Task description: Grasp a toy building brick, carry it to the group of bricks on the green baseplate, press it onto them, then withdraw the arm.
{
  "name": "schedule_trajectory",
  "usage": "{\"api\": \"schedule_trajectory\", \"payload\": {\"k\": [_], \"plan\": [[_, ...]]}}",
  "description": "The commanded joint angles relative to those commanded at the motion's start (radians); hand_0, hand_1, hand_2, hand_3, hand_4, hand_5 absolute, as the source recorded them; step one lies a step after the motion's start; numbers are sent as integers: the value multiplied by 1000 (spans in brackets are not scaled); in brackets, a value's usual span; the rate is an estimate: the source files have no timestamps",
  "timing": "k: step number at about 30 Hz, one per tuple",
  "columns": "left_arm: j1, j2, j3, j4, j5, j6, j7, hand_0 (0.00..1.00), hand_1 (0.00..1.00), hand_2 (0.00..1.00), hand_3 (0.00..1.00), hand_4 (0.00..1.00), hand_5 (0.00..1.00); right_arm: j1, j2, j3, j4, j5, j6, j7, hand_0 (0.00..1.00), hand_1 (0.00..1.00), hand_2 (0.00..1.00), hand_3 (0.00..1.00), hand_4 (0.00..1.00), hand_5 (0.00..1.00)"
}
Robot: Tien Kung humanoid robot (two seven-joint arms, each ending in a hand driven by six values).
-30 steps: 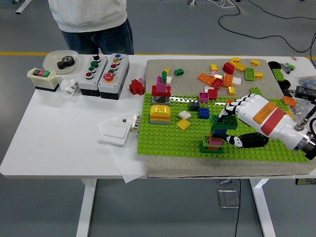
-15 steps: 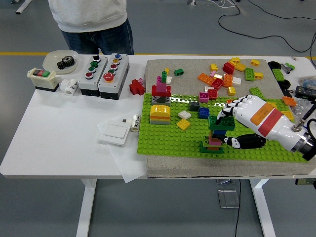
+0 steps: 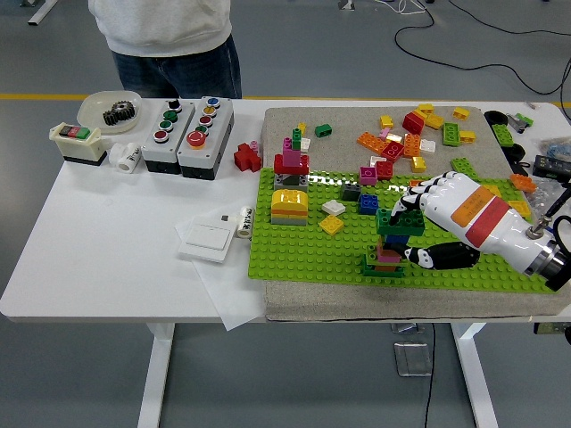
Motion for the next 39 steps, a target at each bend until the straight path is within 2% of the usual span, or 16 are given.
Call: {"api": "schedule_trajectory", "payload": {"k": [24,39], "plan": [[-4,-1,5,0,-9,1,-2,376,512,614,777,786,908,-9,7,6,-3,-2,-11,5,325,461,530,536,715,380],[-5,-1,8,0,-14,0,-4,376,512,614,777,787,911,-17,-1,24,32,14,-32,14,321,458,530,537,712,378]]}}
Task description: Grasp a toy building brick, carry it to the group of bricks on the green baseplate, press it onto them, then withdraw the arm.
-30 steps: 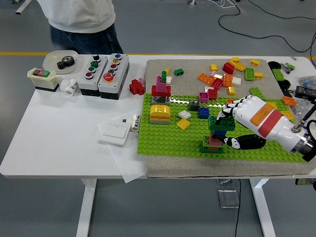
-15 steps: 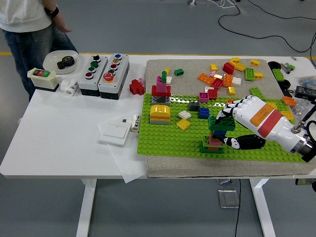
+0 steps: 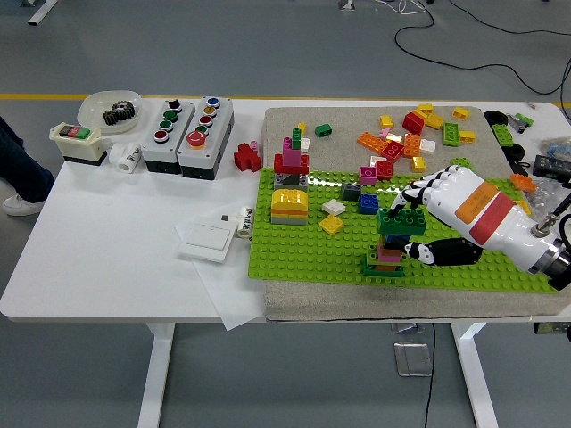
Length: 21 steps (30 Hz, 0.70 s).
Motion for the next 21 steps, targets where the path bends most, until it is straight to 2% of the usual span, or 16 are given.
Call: {"api": "schedule_trajectory", "payload": {"k": [21], "plan": [[2,-1,-7,-1,11,-3,4,376,513,614,776,786,912,-10,6,-17,-15,-1,8,0,315,452,526,536,697,366]]}}
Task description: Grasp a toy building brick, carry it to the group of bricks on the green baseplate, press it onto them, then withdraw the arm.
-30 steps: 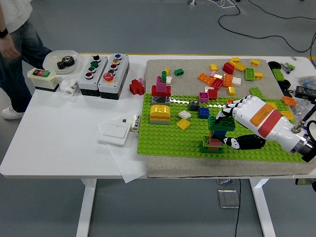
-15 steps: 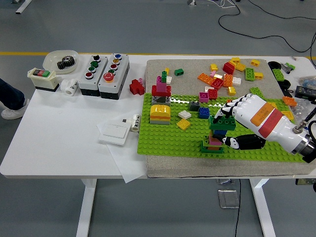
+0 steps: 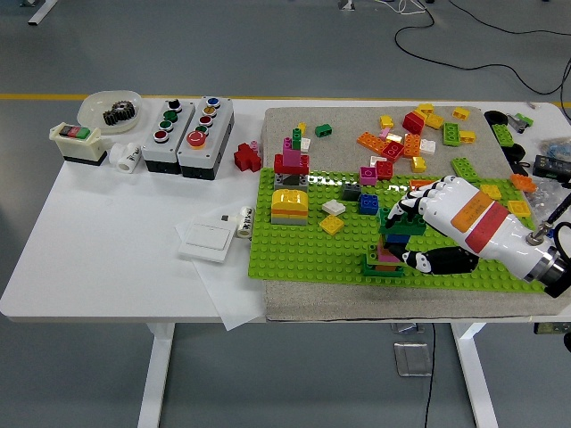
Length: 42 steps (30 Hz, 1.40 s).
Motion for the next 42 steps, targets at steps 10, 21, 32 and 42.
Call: {"api": "schedule_trajectory", "payload": {"k": [10,21,32,42], "plan": [[3,1,-8,0,14,-3,4,376,513,614,777,787,912,-5,2,-6,0,-5,5,-2,315,451,525,536,694,363],[3,1,-10,-1,20,-6,5,376,513,615,776,787,913,-7,1,-11,-2,-10,13,-7,313,448,525,535,694,359],[-3,1,-4,-1,11,-7,2,376,514,616,775,786,910,-5,1,-3,-2,-9,10,-6,312,448,525,535,694,357],[-4,2,-2,0,9,-10,1,376,514,616,776,786,909,5,2,11,1,11,-16,4,330,451,526,536,695,358]]}}
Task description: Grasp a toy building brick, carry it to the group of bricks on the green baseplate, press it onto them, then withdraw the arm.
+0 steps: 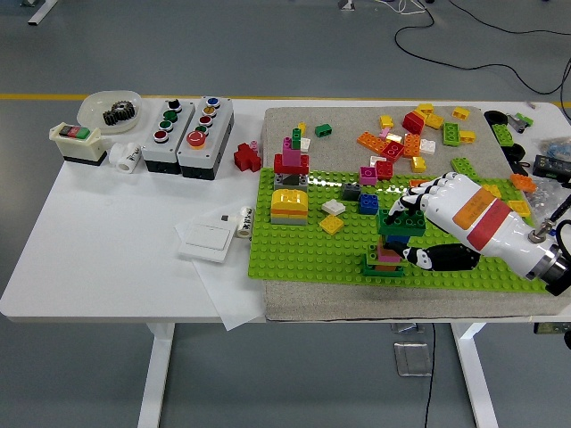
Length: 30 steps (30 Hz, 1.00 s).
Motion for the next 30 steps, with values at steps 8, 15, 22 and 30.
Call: {"api": "schedule_trajectory", "payload": {"k": [8,15,22,30], "plan": [[-1,-1,-3,0,1,0,0,376,514,616,775,786,909,14,8,-16,-33,3,7,-6,338,455,528,537,699,360],[-2,-1,-1,0,0,0,0,376,514,616,776,786,908,8,12,-21,-42,-4,15,-8,330,454,528,537,698,361],[-3,0,0,0,0,-2,0,376,514,615,775,785,908,3,12,-17,-41,-6,18,-9,329,452,527,537,697,360],[0,-2,-5,1,4,-3,1,376,514,616,776,785,904,1,12,-13,-34,-1,9,-5,329,454,528,536,700,362]]}}
